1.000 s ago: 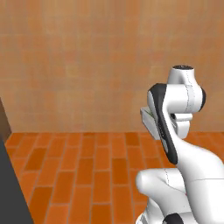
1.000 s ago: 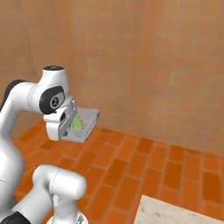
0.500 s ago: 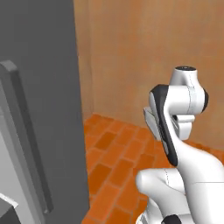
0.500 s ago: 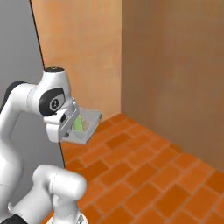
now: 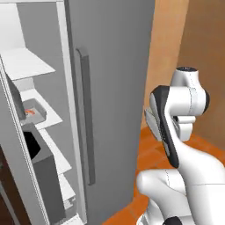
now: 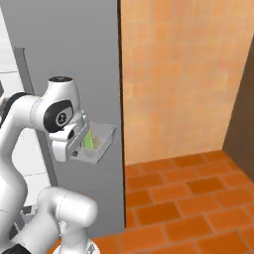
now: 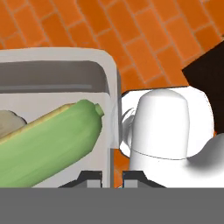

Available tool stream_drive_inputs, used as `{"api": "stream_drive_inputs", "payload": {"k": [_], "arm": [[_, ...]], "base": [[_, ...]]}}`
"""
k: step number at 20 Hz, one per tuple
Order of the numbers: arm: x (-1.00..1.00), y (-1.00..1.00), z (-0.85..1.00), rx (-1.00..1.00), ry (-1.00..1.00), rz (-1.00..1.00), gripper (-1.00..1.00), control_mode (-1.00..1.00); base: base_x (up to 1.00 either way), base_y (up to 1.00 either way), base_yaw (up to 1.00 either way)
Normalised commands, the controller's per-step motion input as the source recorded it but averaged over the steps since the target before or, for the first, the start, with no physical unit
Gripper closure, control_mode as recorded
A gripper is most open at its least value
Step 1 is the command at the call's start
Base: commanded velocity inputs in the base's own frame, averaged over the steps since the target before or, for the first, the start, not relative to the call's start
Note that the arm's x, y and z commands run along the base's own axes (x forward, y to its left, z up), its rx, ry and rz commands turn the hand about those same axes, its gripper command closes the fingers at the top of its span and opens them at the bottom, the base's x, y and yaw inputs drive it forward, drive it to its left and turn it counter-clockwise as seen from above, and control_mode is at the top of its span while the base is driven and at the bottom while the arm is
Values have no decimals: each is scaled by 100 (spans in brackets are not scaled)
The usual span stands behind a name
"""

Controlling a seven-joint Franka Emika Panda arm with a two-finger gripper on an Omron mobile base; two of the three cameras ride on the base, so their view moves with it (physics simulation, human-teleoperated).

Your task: Take the meat container that has the shrimp and place it on the second highest rack of the freezer. Then take the vegetable container that has the garlic and corn and place it on the highest rack of the freezer.

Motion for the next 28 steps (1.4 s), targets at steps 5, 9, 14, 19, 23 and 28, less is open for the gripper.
{"api": "stream_drive_inputs", "payload": {"k": [5,9,14,19,23,28], "arm": [[0,0,0,0,0,0,100,100],[0,0,0,0,0,0,100,100],[0,0,0,0,0,0,100,100],[0,0,0,0,0,0,100,100],[0,0,0,0,0,0,100,100],[0,0,0,0,0,0,100,100]], "base": [[49,-13,75],[29,-18,73],[21,-12,68],[24,0,29],[39,31,8],[34,36,5]]}}
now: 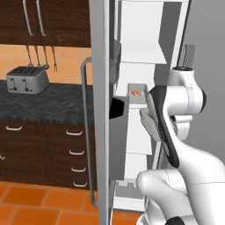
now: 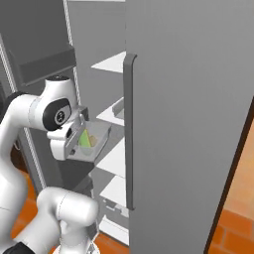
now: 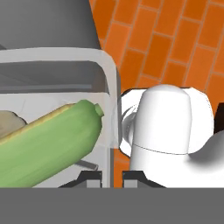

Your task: Take the meat container that has the shrimp and place it on the second highest rack of the freezer. Then take the vegetable container that has the garlic and corn and place it on the highest rack of the freezer.

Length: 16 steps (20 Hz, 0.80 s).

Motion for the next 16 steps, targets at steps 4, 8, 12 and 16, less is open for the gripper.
{"api": "stream_drive_inputs", "payload": {"k": [4,8,12,16], "arm": [[0,0,0,0,0,0,100,100],[0,0,0,0,0,0,100,100],[0,0,0,0,0,0,100,100],[0,0,0,0,0,0,100,100]], "base": [[65,-11,0],[63,-18,0],[8,-17,1],[-9,-27,1]]}}
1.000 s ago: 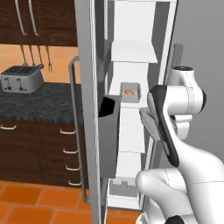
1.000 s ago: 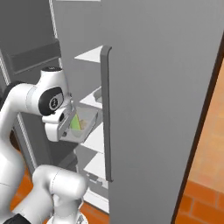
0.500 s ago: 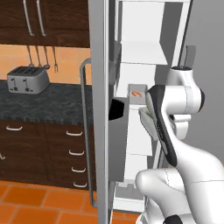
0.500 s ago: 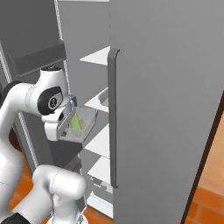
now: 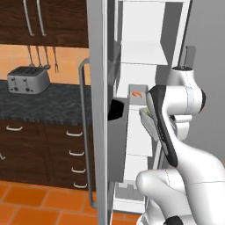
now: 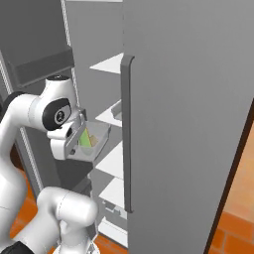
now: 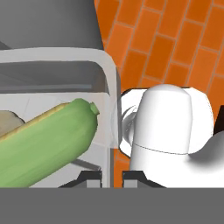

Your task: Take the meat container that has the shrimp and place it on the second highest rack of the freezer. Then take the vegetable container that has the garlic and corn and place it on the highest rack of the freezer.

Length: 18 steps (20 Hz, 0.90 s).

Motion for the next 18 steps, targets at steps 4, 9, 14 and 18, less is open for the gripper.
{"api": "stream_drive_inputs", "payload": {"k": [4,9,14,18], "arm": [[0,0,0,0,0,0,100,100],[0,0,0,0,0,0,100,100],[0,0,0,0,0,0,100,100],[0,0,0,0,0,0,100,100]], "base": [[-18,-19,3],[0,-39,5],[5,-29,9],[38,4,15]]}}
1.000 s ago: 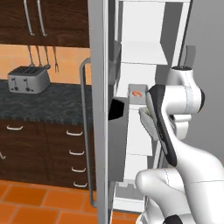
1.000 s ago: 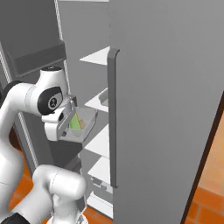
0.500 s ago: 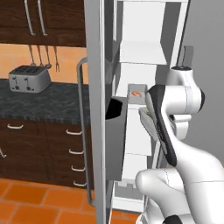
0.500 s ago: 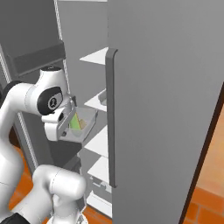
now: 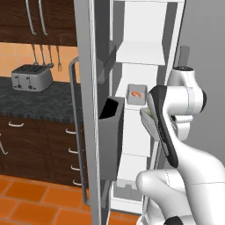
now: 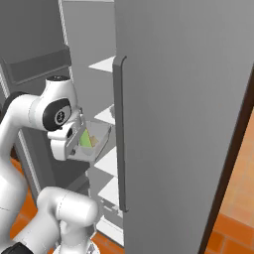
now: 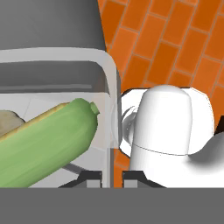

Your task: Take the meat container that has the shrimp and place it on the second highest rack of the freezer. Then take the vegetable container that has the garlic and corn and place it on the highest rack of the freezer.

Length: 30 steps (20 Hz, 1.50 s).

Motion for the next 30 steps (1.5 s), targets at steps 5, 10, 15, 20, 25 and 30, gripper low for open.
{"api": "stream_drive_inputs", "payload": {"k": [5,10,15,20,25,30], "arm": [[0,0,0,0,0,0,100,100],[0,0,0,0,0,0,100,100],[0,0,0,0,0,0,100,100],[0,0,0,0,0,0,100,100],[0,0,0,0,0,0,100,100],[-10,0,11,0,-7,-3,100,-100]], "base": [[55,0,17],[46,16,15],[11,40,1],[0,4,-10],[0,0,-1],[-1,0,0]]}}
